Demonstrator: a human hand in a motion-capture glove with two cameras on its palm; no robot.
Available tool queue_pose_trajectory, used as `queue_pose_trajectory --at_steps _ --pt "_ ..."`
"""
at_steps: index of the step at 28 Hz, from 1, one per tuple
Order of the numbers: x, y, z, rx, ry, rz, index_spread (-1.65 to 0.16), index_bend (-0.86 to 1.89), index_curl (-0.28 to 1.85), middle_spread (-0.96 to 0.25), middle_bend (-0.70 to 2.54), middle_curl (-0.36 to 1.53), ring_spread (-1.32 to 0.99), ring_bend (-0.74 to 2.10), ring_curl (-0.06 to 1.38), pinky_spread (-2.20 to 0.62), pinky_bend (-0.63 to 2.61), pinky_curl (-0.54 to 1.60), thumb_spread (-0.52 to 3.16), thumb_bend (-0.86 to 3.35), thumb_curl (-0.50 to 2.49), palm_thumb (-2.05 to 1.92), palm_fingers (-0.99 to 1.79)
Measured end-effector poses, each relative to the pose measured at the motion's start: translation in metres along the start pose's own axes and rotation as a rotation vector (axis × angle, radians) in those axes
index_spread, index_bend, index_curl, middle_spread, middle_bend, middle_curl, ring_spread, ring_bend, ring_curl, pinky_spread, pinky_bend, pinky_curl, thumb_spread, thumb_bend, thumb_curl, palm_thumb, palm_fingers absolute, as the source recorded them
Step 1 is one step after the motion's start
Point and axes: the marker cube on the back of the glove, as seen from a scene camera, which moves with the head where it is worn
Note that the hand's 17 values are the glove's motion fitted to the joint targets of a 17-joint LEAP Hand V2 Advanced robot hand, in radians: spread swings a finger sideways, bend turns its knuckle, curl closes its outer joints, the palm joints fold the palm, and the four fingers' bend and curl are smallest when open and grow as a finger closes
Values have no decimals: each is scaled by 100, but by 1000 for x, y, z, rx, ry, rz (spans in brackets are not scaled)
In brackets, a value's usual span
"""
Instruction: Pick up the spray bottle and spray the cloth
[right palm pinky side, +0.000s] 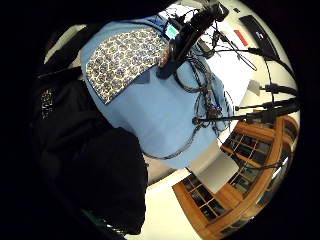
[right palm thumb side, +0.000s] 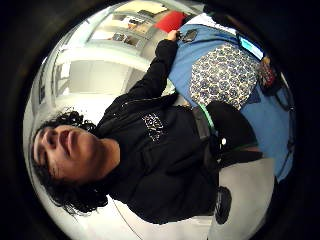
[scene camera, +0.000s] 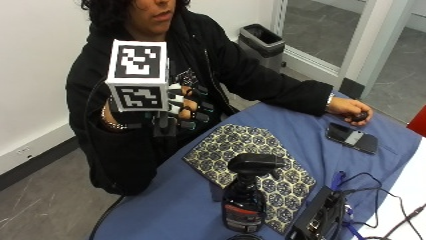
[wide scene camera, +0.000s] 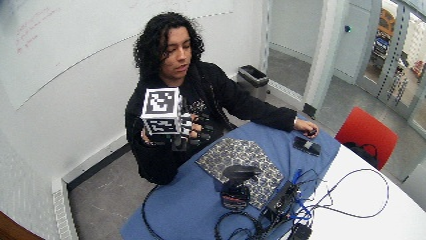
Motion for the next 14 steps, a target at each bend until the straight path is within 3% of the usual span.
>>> queue_pose_trajectory --at_steps 14 --pt "2 -4 -1 11 -22 3 -37 17 19 -1 30 19 4 28 15 19 21 17 99 36 18 61 34"
